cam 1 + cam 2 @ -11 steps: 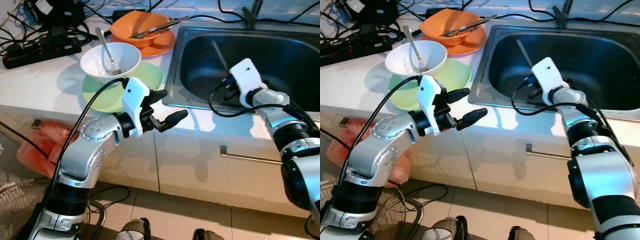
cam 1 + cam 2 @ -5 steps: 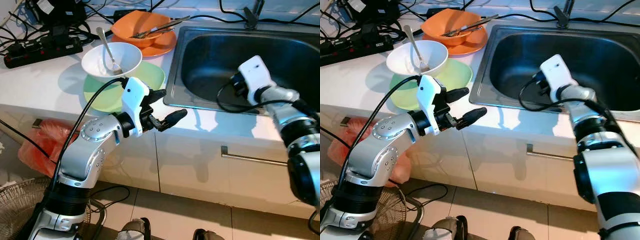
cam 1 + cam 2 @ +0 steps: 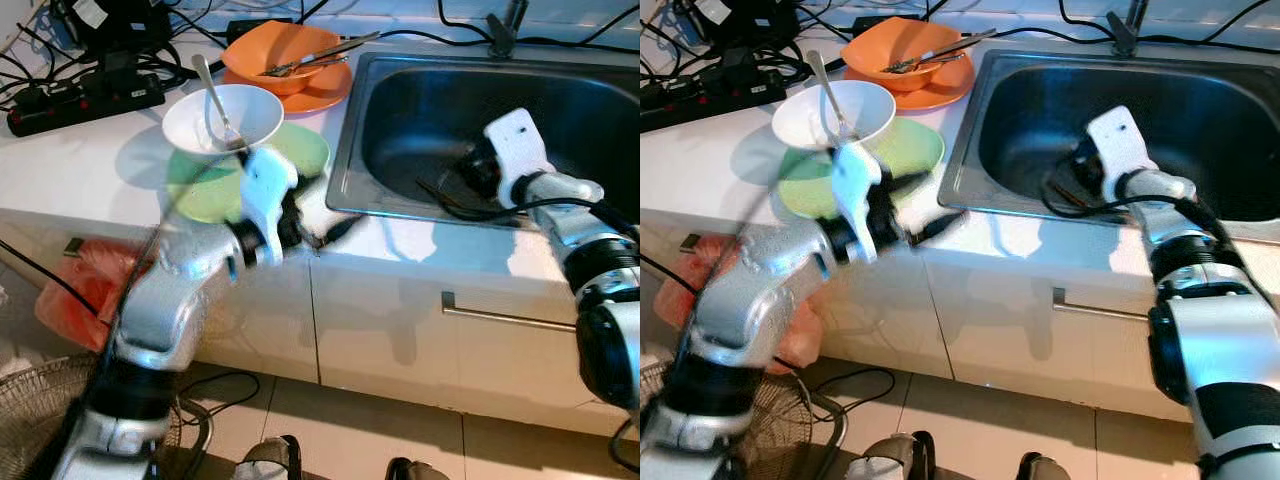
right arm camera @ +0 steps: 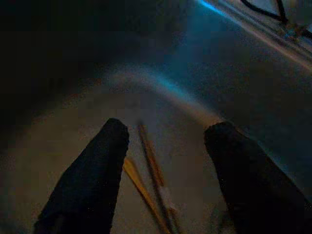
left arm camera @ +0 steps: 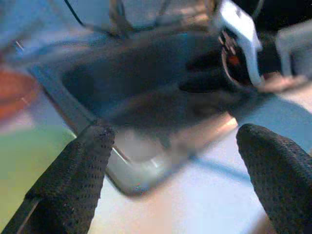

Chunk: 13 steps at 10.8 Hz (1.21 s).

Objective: Kitchen organization

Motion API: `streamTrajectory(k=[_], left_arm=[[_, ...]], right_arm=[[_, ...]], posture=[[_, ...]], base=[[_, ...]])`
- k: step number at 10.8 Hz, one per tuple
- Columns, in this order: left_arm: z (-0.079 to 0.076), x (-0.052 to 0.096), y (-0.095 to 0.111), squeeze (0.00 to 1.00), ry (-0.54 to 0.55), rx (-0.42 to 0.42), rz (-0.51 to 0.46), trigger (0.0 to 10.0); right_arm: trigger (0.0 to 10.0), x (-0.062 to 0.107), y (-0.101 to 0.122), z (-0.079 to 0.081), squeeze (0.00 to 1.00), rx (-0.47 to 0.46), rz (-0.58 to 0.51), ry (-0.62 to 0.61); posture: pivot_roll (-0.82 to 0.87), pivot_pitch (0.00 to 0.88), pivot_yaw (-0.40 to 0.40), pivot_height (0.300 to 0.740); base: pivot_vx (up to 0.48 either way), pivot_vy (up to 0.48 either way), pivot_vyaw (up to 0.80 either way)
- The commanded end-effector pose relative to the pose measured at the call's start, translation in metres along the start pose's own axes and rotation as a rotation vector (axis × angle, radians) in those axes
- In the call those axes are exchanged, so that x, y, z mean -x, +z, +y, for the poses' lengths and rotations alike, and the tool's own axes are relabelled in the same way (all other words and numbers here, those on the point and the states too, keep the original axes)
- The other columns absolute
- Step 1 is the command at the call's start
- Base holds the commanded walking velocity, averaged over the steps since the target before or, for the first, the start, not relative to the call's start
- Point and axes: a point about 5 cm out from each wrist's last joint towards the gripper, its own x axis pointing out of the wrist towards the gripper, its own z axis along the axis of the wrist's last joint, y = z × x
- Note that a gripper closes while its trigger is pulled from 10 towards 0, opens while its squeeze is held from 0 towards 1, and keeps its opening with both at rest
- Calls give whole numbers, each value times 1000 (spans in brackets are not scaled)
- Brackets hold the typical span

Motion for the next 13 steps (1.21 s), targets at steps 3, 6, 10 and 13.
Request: streamTrajectory(k=[3,6,10,13], left_arm=[[30,2,21,0,169,-75,-62,10000],[79,15,33,0,517,-118,-85,10000],[127,32,21,0,759,-110,22,10000],[134,19,23,0,765,-72,25,10000]], right_arm=[[10000,-6,35,15,1000,-83,-210,82],[10000,3,65,55,1000,-179,-470,287],[10000,44,70,107,576,-259,-597,580],[10000,61,72,123,0,-293,-608,632]], posture=[[146,145,71,740],[133,139,66,740],[117,135,70,740],[114,137,76,740]], base=[[0,0,0],[0,0,0],[0,0,0],[0,0,0]])
